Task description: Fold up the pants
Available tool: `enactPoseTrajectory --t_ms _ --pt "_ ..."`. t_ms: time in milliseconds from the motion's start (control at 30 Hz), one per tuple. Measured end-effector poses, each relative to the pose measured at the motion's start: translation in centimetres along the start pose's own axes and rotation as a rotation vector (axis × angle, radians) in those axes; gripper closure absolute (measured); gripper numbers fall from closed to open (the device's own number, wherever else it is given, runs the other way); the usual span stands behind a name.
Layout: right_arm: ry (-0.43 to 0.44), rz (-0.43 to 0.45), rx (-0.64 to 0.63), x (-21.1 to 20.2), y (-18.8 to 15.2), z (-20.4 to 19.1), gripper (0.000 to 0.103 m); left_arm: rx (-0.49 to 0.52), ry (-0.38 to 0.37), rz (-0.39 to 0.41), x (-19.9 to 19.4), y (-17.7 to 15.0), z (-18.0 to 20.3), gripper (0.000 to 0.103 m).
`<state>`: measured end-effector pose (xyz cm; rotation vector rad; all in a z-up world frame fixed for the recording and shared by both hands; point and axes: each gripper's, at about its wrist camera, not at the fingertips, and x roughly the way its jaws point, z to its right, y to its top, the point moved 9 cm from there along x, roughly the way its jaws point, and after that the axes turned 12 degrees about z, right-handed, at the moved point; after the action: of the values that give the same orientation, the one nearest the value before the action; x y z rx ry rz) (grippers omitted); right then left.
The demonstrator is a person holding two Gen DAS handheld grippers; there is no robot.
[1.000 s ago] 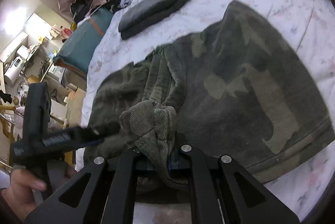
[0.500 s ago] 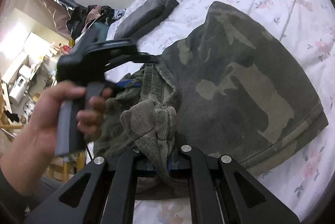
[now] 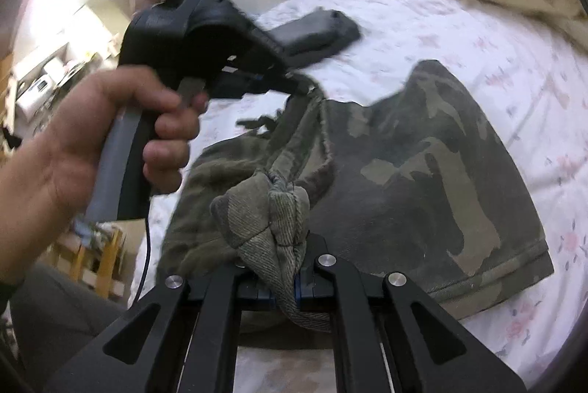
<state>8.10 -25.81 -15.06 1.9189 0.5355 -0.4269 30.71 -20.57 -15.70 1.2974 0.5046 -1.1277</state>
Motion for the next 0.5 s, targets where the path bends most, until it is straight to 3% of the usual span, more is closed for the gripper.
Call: enactPoseTrajectory --t_ms 67,167,233,300,433,500 --pt "0.014 -0.009 -0.038 0.3 -0.7 -1.6 0.097 0.008 0.003 0.009 -0.7 0.1 -0.6 0.102" --pt "0.004 -0.065 -0.112 1.7 -2.9 -3.3 0.097 0.053 0.127 -0.014 -0.2 -1.9 -4.1 0.101" --pt "-0.02 -0.135 -0.145 3.2 -5.2 -3.4 0.092 0.071 0.194 -0.039 0.9 -3.4 -6.0 0.099" --pt "-0.035 -0.185 -0.162 4.5 -6.9 -3.3 0.09 0.015 0.234 -0.006 1.2 -4.1 -8.5 0.097" --pt "-0.001 -0.132 -0.193 4.4 -6.6 -4.4 0.09 -0.164 0.132 0.074 0.0 -3.7 -10.2 0.098" --pt "-0.009 -0.109 -0.223 4.0 -6.0 -4.7 0.09 -0.222 0.105 0.072 -0.5 -3.7 -10.7 0.073"
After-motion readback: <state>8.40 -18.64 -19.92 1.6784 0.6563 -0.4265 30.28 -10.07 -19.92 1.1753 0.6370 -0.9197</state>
